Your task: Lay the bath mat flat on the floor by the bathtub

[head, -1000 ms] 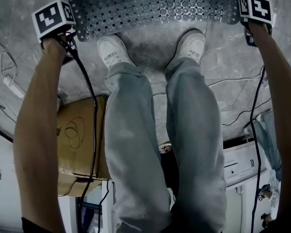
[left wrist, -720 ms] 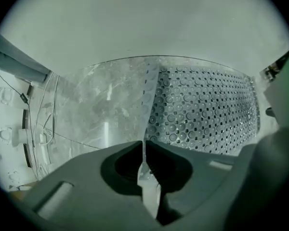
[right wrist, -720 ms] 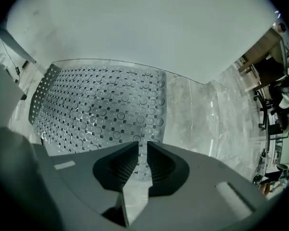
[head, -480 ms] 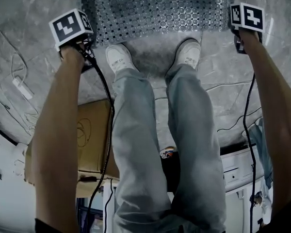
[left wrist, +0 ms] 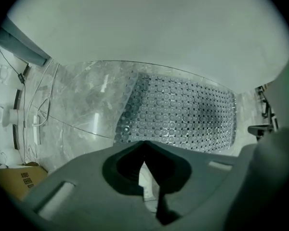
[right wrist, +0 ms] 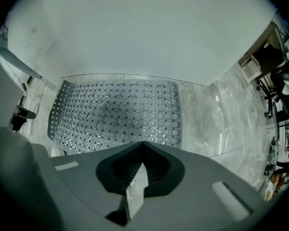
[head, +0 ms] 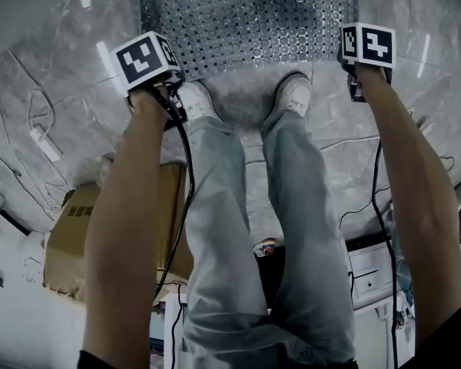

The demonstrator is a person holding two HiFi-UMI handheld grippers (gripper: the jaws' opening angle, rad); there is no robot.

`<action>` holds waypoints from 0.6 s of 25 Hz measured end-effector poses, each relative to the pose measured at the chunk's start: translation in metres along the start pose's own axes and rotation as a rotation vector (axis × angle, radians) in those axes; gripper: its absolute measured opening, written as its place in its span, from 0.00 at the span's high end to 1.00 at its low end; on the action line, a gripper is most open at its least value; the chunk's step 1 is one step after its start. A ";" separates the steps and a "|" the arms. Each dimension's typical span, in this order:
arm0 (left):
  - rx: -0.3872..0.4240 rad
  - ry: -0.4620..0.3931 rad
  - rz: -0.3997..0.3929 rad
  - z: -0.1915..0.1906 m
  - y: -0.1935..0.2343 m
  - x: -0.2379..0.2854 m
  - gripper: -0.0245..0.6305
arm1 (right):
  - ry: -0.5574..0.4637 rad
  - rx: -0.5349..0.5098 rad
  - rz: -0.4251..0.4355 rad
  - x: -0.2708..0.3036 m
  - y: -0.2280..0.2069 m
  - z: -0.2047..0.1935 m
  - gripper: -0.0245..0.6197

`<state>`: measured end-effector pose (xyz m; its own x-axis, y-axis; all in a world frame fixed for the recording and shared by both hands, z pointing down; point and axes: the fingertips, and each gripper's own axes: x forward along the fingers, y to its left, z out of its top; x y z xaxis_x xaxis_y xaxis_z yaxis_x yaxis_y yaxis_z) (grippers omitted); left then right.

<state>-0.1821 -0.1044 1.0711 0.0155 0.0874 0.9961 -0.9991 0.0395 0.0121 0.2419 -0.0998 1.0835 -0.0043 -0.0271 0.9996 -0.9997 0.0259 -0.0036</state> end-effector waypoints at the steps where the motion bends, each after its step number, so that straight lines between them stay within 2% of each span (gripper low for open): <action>1: -0.003 0.005 -0.010 -0.002 -0.006 -0.002 0.95 | 0.002 0.003 0.006 -0.002 0.004 -0.001 0.95; 7: -0.004 0.033 -0.042 -0.014 -0.030 -0.017 0.95 | 0.006 0.015 0.041 -0.018 0.028 0.000 0.95; 12: -0.160 0.058 -0.057 -0.036 -0.036 -0.035 0.95 | -0.004 0.086 0.077 -0.034 0.041 0.001 0.95; 15: -0.121 0.063 -0.065 -0.042 -0.042 -0.050 0.95 | -0.002 0.098 0.089 -0.046 0.048 0.000 0.95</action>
<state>-0.1394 -0.0685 1.0166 0.0859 0.1433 0.9859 -0.9841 0.1669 0.0615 0.1939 -0.0972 1.0374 -0.0934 -0.0309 0.9951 -0.9930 -0.0692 -0.0954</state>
